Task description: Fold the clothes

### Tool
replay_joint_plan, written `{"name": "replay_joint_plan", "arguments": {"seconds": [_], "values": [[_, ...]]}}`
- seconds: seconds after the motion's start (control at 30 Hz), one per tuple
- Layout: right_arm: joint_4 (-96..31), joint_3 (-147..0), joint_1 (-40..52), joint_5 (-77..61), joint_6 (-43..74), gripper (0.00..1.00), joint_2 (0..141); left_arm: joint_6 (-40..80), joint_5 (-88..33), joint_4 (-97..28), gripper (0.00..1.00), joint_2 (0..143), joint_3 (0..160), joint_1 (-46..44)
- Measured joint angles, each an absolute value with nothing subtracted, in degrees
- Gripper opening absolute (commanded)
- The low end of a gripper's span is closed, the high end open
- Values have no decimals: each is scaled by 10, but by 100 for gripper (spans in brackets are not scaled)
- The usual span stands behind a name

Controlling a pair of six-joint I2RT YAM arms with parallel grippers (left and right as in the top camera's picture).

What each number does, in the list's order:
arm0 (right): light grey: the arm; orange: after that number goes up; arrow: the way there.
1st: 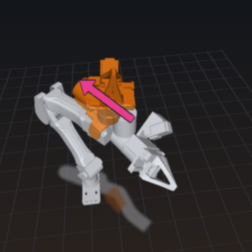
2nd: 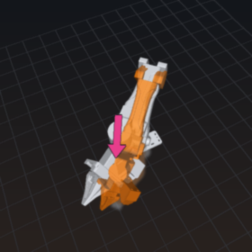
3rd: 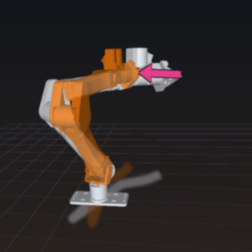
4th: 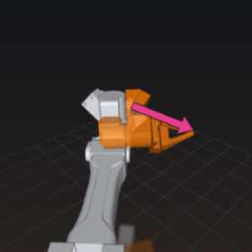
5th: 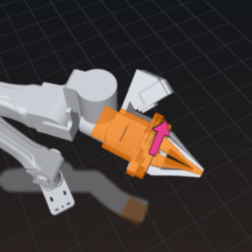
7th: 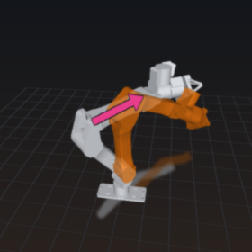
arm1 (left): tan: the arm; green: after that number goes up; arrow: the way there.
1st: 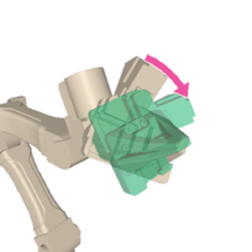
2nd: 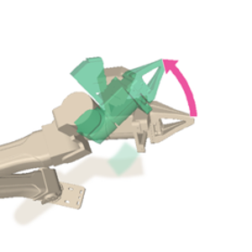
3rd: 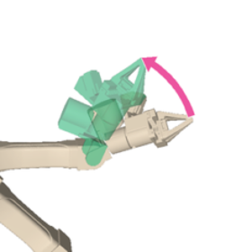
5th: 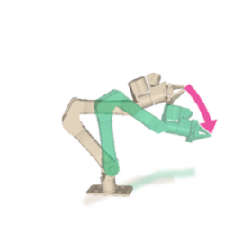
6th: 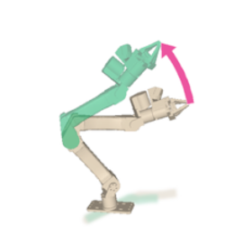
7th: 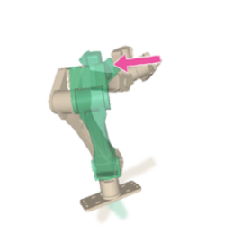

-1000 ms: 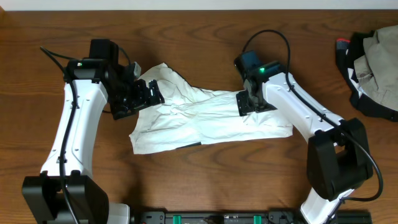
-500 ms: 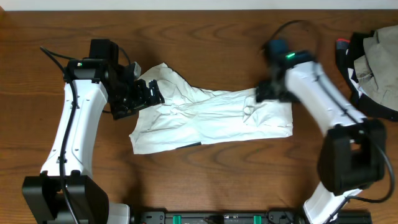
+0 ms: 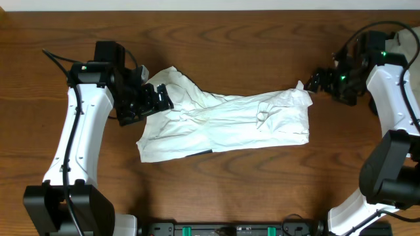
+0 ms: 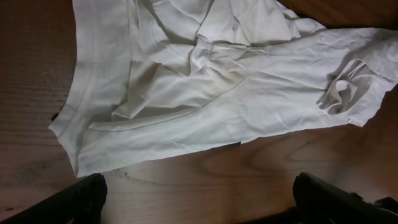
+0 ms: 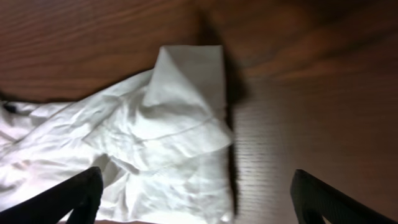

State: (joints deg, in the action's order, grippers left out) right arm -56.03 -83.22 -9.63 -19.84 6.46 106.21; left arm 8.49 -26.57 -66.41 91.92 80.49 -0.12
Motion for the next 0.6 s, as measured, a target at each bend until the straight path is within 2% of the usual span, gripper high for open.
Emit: {"name": "replay_joint_plan", "arguments": {"seconds": [0.4, 0.6], "values": [[-465, -752, -96, -256, 56, 96, 1062, 85, -266, -665, 98, 919, 805, -1], [-420, -720, -96, -263, 56, 89, 1062, 85, -266, -665, 98, 919, 805, -1]]}}
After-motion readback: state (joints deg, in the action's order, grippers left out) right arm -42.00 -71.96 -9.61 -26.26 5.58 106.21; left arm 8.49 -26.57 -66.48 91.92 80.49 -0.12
